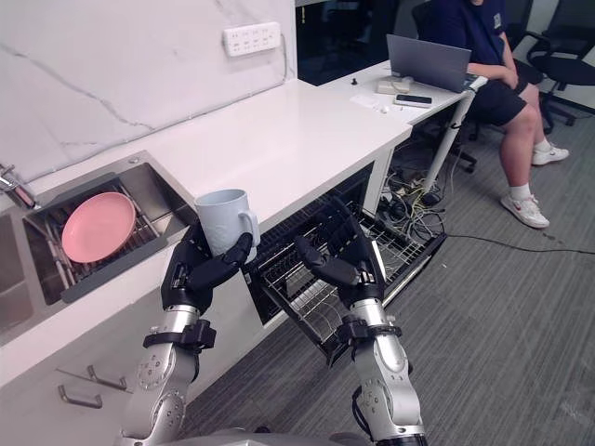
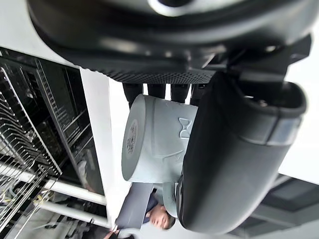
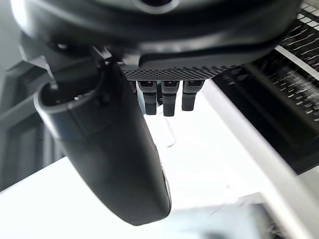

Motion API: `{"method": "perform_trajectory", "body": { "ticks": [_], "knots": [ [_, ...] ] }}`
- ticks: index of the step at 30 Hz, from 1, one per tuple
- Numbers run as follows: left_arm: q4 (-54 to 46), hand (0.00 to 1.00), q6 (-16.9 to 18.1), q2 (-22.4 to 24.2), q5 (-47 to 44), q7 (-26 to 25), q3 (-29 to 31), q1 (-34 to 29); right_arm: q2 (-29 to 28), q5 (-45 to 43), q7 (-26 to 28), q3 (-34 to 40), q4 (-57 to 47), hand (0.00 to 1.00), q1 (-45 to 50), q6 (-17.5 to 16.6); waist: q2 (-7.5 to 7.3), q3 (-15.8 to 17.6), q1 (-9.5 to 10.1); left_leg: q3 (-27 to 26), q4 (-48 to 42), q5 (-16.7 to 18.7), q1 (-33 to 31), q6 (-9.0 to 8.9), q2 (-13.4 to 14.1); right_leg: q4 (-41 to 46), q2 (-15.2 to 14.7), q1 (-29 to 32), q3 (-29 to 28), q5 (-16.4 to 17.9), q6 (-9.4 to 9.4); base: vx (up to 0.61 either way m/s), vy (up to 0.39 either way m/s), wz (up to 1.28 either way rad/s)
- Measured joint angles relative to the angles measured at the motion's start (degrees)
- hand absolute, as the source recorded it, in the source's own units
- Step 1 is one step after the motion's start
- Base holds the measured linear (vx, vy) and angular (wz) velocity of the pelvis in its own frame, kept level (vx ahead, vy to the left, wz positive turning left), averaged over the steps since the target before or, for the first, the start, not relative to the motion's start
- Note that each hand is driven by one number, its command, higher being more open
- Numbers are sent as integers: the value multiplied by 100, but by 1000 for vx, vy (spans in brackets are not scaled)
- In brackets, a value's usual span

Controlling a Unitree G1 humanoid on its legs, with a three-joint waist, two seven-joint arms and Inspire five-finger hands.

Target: Walk over to the sink, pick up the cup, carry it to the dishwasher, place the cup inside the dishwasher, then close the dishwasher door

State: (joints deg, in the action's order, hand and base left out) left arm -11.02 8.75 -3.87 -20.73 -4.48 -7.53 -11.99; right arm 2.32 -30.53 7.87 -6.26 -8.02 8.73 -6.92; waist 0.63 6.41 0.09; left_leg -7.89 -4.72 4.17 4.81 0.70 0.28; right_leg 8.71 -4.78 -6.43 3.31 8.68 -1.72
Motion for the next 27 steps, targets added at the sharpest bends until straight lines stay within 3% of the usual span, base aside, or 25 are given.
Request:
{"method": "perform_trajectory", "body": {
  "ticks": [4, 23, 27],
  "knots": [
    [19, 30, 0, -13, 5, 122, -45, 24, 215, -233, 107, -100, -2, 90, 2, 20, -3, -42, -107, -144, 39, -6, 39, 5, 8, -113, 45, 1, -166, -81, -57, -37, 2, -23],
    [32, 30, 0, -58, 421, 401, -426, 314, 623, -354, 216, -585, 36, 90, -420, 185, -11, -136, -70, -230, 128, -70, -28, 79, -44, -399, 51, 13, -256, -284, -109, -7, 2, -3],
    [32, 30, -4, -133, 560, 458, -767, 321, 627, -355, 197, -670, 75, 90, -601, 189, -10, -171, -68, -196, 247, -145, -31, 98, -71, -416, 37, 44, -221, -292, -119, 0, -6, 5]
  ]
}}
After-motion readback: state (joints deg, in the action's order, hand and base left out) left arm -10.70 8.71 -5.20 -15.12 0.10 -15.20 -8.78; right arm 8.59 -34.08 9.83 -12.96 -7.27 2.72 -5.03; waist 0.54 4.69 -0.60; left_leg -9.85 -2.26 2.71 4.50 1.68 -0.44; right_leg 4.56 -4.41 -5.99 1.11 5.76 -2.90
